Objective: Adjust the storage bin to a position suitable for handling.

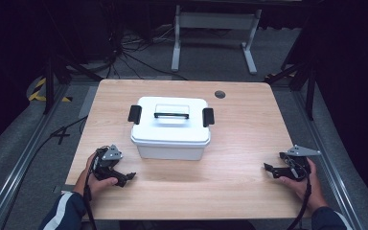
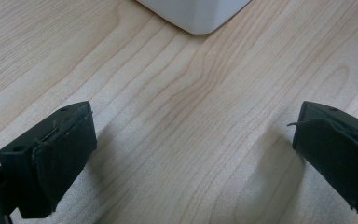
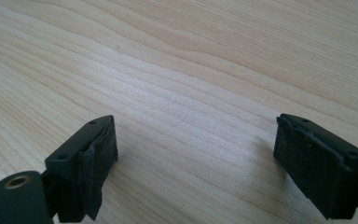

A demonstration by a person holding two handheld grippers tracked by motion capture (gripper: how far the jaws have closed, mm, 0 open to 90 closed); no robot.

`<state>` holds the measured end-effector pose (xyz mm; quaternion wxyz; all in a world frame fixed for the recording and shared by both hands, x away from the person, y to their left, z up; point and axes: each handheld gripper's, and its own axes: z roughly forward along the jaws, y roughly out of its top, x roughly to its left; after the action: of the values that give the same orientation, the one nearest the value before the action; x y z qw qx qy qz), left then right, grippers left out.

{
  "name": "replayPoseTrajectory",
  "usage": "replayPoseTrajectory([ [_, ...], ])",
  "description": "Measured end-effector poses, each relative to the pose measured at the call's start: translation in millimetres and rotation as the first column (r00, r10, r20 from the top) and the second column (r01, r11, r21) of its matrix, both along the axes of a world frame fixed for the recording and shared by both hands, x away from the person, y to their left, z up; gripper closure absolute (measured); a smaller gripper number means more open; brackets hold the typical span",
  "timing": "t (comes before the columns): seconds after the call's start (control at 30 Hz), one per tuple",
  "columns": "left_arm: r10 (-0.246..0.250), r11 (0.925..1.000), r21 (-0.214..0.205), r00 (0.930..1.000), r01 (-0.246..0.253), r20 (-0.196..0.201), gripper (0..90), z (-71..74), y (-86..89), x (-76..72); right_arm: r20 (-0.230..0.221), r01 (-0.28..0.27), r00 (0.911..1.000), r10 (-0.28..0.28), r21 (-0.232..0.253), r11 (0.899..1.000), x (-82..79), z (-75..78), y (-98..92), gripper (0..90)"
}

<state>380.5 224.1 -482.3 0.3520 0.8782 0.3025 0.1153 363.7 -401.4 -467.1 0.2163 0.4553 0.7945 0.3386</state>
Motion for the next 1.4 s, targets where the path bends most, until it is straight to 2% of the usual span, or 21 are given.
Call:
replayPoseTrajectory([
  [0.47, 0.003, 1.0000, 0.000, 1.0000, -0.003, 0.001, 0.1, 0.0, 0.1, -0.2, -0.001, -0.005, 1.0000, 0.006, 0.006, 1.000, -0.3, 0.2, -0.7, 13.9],
  [0.53, 0.003, 1.0000, -0.001, 1.0000, -0.003, 0.000, 0.1, 0.0, 0.1, -0.2, -0.025, -0.022, 0.9995, 0.021, -0.004, 1.000, 0.5, 3.0, -1.3, 17.7],
  [0.57, 0.003, 1.0000, 0.000, 1.0000, -0.003, 0.001, 0.1, 0.0, 0.1, -0.2, -0.025, -0.022, 0.9995, 0.021, -0.004, 1.000, 0.5, 3.0, -1.3, 17.7],
  [0.63, 0.003, 1.0000, 0.000, 1.0000, -0.003, 0.000, 0.1, 0.0, 0.1, -0.2, -0.026, -0.057, 0.9980, 0.057, -0.025, 0.998, 0.5, 6.3, -0.6, 26.5],
  [0.67, 0.003, 1.0000, 0.000, 1.0000, -0.003, 0.000, 0.1, 0.0, 0.1, -0.2, -0.025, -0.065, 0.9976, 0.064, -0.039, 0.997, 0.4, 8.0, 0.4, 27.0],
  [0.77, 0.003, 1.0000, 0.000, 1.0000, -0.003, 0.000, 0.1, 0.0, 0.1, -0.2, -0.027, -0.099, 0.9948, 0.098, -0.022, 0.995, 1.4, 16.7, 2.4, 30.2],
  [1.03, 0.006, 1.0000, -0.001, 1.0000, -0.006, -0.001, 0.1, 0.0, 0.0, -0.4, 0.011, -0.192, 0.9812, 0.193, -0.065, 0.979, 6.0, 59.0, 17.3, 32.3],
  [1.17, 0.006, 1.0000, -0.001, 1.0000, -0.006, -0.001, 0.1, 0.0, 0.1, -0.5, 0.036, -0.229, 0.9719, 0.233, -0.091, 0.969, 12.8, 81.8, 29.5, 32.8],
  [1.4, 0.006, 1.0000, -0.001, 1.0000, -0.006, -0.001, 0.1, 0.0, 0.0, -0.4, 0.046, -0.303, 0.9501, 0.309, -0.105, 0.947, 24.6, 108.0, 53.2, 32.9],
])
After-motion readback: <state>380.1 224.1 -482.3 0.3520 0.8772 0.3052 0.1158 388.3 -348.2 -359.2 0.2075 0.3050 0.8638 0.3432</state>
